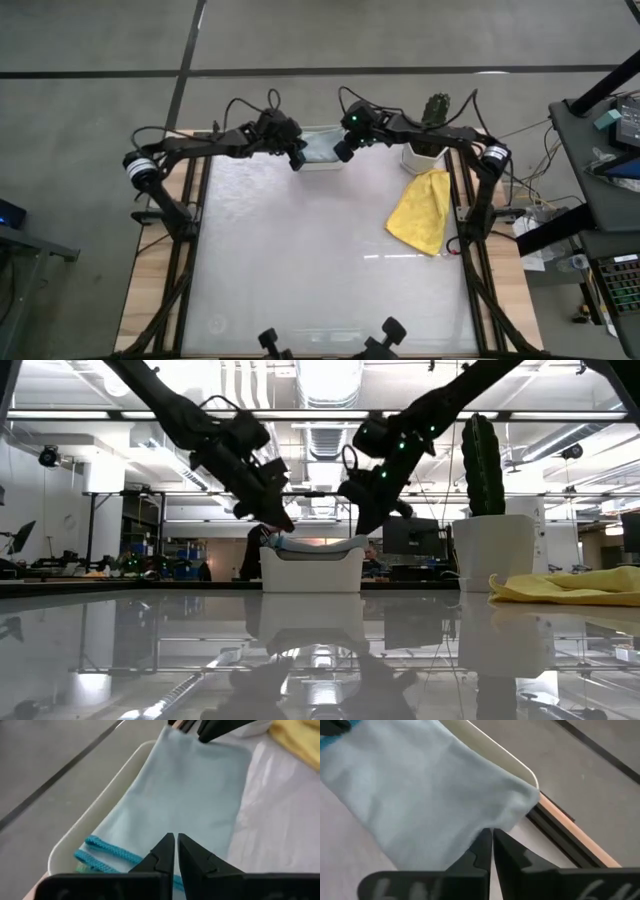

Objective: Fold microfiber towels
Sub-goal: Put the light blue cloth into the bin

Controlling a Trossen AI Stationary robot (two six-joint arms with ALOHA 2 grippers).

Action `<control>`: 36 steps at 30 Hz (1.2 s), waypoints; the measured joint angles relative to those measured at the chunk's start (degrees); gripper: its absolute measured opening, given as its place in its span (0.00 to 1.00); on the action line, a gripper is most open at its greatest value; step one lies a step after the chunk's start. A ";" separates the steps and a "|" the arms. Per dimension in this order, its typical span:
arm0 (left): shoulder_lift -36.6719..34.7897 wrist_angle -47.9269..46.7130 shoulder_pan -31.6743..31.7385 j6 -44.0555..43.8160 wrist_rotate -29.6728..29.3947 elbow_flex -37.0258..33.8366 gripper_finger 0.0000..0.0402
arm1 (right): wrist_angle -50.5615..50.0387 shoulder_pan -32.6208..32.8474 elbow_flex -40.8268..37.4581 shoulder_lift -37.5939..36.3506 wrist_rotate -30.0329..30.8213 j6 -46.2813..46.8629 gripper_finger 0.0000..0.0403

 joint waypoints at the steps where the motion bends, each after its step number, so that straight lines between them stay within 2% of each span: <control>1: 0.46 -0.08 0.00 0.02 -0.51 0.00 0.02 | 0.70 0.00 0.00 0.64 -0.04 -0.07 0.02; 9: 3.37 -2.29 0.15 0.02 -4.29 0.00 0.02 | 3.08 0.13 0.00 2.88 -0.72 -0.01 0.02; 13: 4.89 -2.10 0.17 -0.07 -5.51 0.00 0.02 | 2.60 0.12 -0.01 2.90 -4.95 0.74 0.02; 16: 5.24 -1.98 0.15 -0.26 -6.36 -0.07 0.02 | 2.62 0.26 -0.14 2.90 -5.88 0.92 0.02; 29: -3.57 -6.08 0.15 1.62 -7.17 0.15 0.02 | -3.31 0.26 2.97 1.90 -5.92 0.38 0.02; 36: -1.88 -6.79 -0.58 2.40 -4.63 -0.52 0.02 | -7.42 0.28 3.98 1.11 -5.89 0.20 0.02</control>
